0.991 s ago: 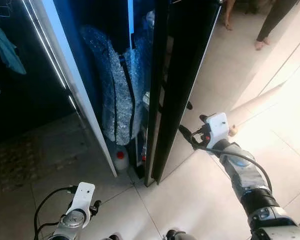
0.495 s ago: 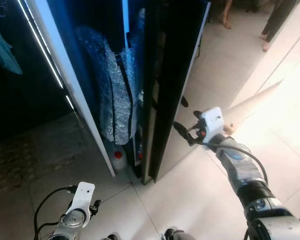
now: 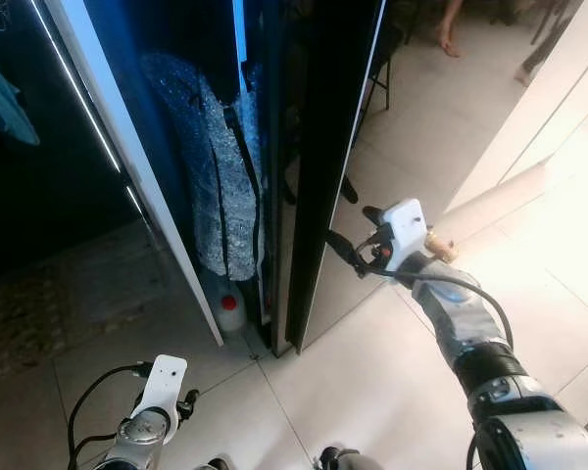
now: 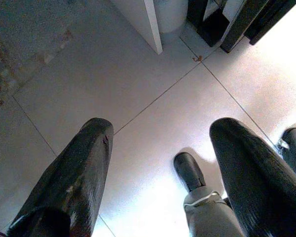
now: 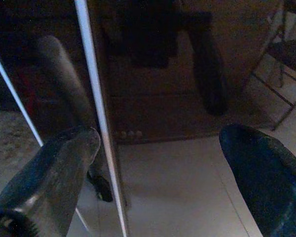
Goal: Restocking fridge
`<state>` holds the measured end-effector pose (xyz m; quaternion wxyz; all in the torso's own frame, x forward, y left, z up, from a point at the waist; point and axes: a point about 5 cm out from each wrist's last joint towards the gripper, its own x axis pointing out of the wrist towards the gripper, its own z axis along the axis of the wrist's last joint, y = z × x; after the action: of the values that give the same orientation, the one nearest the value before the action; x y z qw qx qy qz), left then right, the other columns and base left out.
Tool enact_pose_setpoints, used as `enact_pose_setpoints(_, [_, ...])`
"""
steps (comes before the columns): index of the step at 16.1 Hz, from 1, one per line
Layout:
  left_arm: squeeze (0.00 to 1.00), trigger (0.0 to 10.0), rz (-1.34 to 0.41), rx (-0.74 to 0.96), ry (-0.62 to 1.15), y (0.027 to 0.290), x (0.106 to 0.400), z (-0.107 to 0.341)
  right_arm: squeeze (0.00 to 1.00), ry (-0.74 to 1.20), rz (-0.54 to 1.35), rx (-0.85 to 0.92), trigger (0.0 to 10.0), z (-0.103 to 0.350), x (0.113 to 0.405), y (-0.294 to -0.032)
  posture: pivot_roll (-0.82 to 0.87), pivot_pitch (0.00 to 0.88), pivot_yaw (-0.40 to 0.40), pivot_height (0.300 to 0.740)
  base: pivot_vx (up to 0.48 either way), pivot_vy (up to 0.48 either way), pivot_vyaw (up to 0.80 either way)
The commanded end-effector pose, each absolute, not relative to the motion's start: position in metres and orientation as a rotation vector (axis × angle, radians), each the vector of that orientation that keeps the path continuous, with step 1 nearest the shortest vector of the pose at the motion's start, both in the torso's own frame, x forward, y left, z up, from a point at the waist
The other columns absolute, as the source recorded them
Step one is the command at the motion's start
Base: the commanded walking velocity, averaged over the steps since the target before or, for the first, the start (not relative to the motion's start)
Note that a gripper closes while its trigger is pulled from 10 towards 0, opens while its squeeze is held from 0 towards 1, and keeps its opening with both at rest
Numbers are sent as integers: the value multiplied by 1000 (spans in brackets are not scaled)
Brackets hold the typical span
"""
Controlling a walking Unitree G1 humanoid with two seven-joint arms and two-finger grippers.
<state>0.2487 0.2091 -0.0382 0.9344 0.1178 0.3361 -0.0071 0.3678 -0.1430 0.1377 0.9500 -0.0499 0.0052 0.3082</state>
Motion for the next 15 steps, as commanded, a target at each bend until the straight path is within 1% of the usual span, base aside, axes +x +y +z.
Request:
enact_pose_setpoints(1, [0,10000,0,228,713,211,240,-44,0,-10,644,-99,10000,142,370,-140,-158,196,-32,740,0,0,0])
enact_pose_setpoints(6, [0,10000,0,228,713,211,240,-44,0,-11,648,-98,10000,142,370,-140,-158,196,-32,740,0,0,0])
enact_pose_setpoints(8, [0,10000,3,221,707,209,241,-44,0,-63,706,-40,10000,160,378,-122,-150,190,-38,740,0,0,0])
enact_pose_setpoints(10, [0,10000,4,218,702,208,241,-44,0,-83,751,-28,10000,168,380,-112,-146,190,-41,740,0,0,0])
enact_pose_setpoints(15, [0,10000,12,208,690,207,242,-43,0,-110,788,-14,10000,185,387,-97,-133,191,-52,740,0,0,0])
